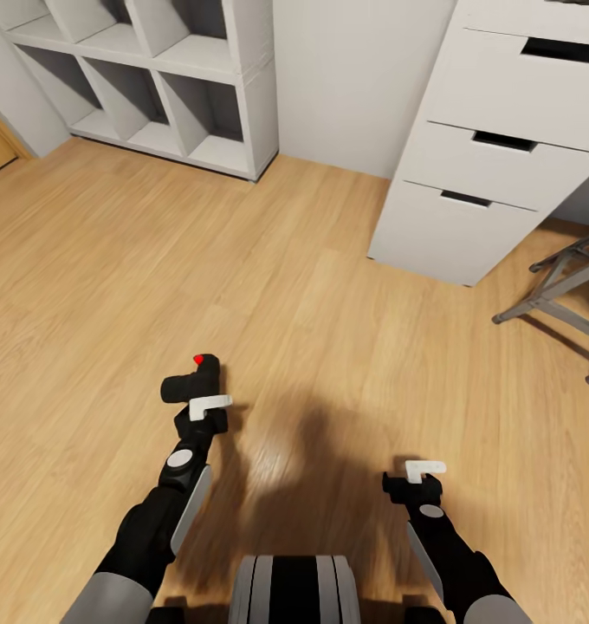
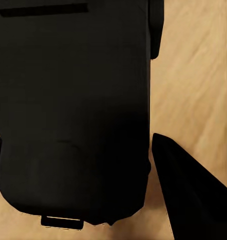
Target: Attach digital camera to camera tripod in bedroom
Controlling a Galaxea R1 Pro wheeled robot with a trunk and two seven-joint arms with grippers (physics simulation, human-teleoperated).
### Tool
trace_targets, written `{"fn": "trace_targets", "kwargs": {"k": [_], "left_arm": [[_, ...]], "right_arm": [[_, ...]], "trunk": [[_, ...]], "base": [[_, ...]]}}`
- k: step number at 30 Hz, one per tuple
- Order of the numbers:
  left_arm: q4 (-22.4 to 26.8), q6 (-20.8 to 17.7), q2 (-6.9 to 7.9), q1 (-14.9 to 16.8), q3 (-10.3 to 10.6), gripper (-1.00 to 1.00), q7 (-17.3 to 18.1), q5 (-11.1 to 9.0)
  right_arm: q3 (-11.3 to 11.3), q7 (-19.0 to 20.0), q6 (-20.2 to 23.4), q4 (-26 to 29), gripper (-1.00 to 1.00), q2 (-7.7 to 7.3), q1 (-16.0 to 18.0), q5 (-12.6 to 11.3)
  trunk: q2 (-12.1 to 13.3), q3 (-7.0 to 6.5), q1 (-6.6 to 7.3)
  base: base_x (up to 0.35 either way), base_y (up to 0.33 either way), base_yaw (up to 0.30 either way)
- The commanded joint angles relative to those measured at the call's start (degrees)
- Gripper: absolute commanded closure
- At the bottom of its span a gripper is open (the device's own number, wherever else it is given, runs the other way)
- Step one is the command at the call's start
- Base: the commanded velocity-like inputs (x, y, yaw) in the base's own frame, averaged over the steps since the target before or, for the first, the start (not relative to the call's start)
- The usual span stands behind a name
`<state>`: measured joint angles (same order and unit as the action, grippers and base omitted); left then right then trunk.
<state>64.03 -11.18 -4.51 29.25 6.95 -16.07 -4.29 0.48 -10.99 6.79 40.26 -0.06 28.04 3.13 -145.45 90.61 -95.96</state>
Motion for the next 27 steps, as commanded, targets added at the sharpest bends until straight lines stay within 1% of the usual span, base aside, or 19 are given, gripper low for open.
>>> {"fn": "trace_targets", "kwargs": {"k": [1,4,6,10,12,15,16,18,19,20,21,24,27], "left_arm": [[0.1,-0.5,0.06,0.0,0.2,1.0,-0.2,-0.4],[0.5,-1.5,0.09,0.0,1.1,1.0,0.2,-0.4],[0.8,-2.8,0.12,0.0,3.4,1.0,0.5,-0.7],[1.4,-3.6,0.29,0.0,5.8,1.0,1.2,-0.9],[1.8,-3.8,0.64,0.0,6.6,1.0,2.3,-1.1],[2.5,-4.1,1.47,0.0,7.2,1.0,5.7,-2.1],[2.7,-4.2,2.24,0.0,7.3,1.0,8.5,-3.1],[3.0,-4.3,3.34,0.0,7.3,1.0,11.8,-4.6],[3.3,-4.5,4.58,0.0,7.3,1.0,15.6,-6.7],[3.4,-4.6,5.23,0.0,7.2,1.0,17.6,-8.0],[3.6,-4.9,6.61,0.0,7.2,1.0,21.7,-10.9],[3.8,-5.6,9.03,0.0,6.7,1.0,27.7,-15.9],[3.8,-6.5,12.04,0.0,5.5,1.0,34.2,-21.7]], "right_arm": [[0.1,-0.2,0.5,0.1,-1.0,0.02,0.0,0.3],[0.1,-0.2,0.5,0.1,-1.0,0.04,0.0,0.3],[0.1,-0.2,0.5,0.1,-1.0,0.05,0.0,0.3],[0.1,-0.2,0.5,0.1,-1.0,0.05,0.0,0.3],[0.1,-0.2,0.5,0.1,-1.0,0.06,0.0,0.4],[0.1,-0.2,0.4,0.1,-1.0,0.06,0.0,0.4],[0.1,-0.2,0.5,0.1,-1.0,0.06,0.0,0.4],[0.1,-0.2,0.5,0.1,-1.0,0.06,0.0,0.4],[0.1,-0.2,0.5,0.1,-1.0,0.06,0.0,0.4],[0.1,-0.2,0.5,0.1,-1.0,0.06,0.0,0.3],[0.1,-0.2,0.5,0.1,-1.0,0.06,0.0,0.4],[0.1,-0.2,0.5,0.1,-1.0,0.06,0.0,0.4],[0.1,-0.2,0.5,0.1,-1.0,0.1,0.0,0.3]], "trunk": [[0.0,-0.2,0.03],[0.0,-0.86,0.11],[0.1,-1.3,0.16],[0.1,-2.19,0.26],[0.1,-2.63,0.32],[0.2,-3.3,0.39],[0.2,-3.52,0.42],[0.2,-3.96,0.47],[0.2,-4.18,0.5],[0.3,-4.4,0.52],[0.3,-4.63,0.55],[0.3,-5.29,0.62],[0.4,-5.96,0.7]], "base": [[0.0,0.0,0.0],[0.0,0.0,0.0],[0.0,0.0,0.0],[0.0,0.0,0.0],[0.0,0.0,0.0],[0.0,0.0,0.0],[0.0,0.0,0.0],[0.0,0.0,0.0],[0.0,0.0,0.0],[0.0,0.0,0.0],[0.0,0.0,0.0],[0.0,0.0,0.0],[0.0,0.0,0.0]]}}
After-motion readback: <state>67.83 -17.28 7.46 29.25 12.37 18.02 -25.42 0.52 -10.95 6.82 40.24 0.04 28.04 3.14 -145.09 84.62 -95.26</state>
